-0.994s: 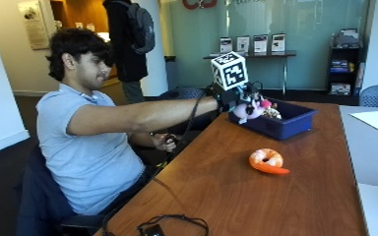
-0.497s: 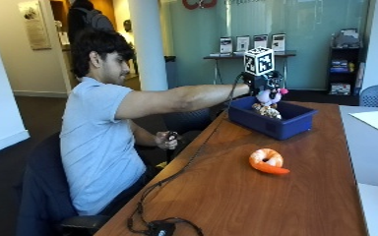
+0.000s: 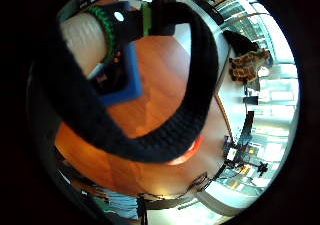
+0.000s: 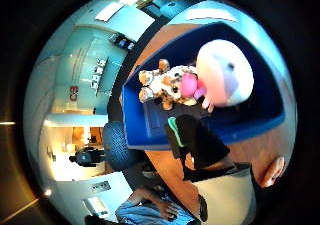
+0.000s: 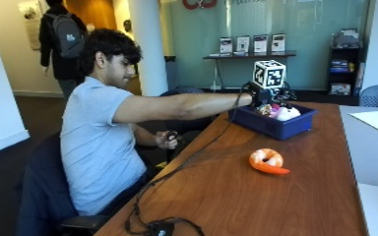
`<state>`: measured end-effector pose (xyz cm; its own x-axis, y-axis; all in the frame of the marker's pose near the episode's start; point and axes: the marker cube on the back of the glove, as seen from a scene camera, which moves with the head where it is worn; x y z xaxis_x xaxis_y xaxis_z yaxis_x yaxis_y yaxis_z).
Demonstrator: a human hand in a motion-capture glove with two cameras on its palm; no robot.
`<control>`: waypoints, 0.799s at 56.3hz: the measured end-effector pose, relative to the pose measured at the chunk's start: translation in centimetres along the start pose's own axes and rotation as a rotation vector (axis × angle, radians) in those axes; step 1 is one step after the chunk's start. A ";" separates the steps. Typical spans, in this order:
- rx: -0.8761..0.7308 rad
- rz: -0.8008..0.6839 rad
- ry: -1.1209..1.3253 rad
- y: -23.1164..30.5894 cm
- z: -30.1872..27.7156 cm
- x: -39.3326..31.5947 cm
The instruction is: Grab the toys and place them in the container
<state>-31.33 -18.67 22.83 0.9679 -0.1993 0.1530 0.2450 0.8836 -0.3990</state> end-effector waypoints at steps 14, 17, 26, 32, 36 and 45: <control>-0.200 0.234 0.055 8.5 1.7 11.4; -0.273 0.279 0.060 10.2 3.1 13.6; -0.409 0.355 0.047 13.5 6.9 17.8; -0.431 0.339 0.007 14.8 8.6 19.8; -0.382 0.323 -0.048 14.8 9.2 19.9; -0.203 0.271 -0.021 14.5 9.7 19.6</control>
<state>-9.31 -5.64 28.79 0.9985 0.0418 0.0343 -0.0129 0.8007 -0.5990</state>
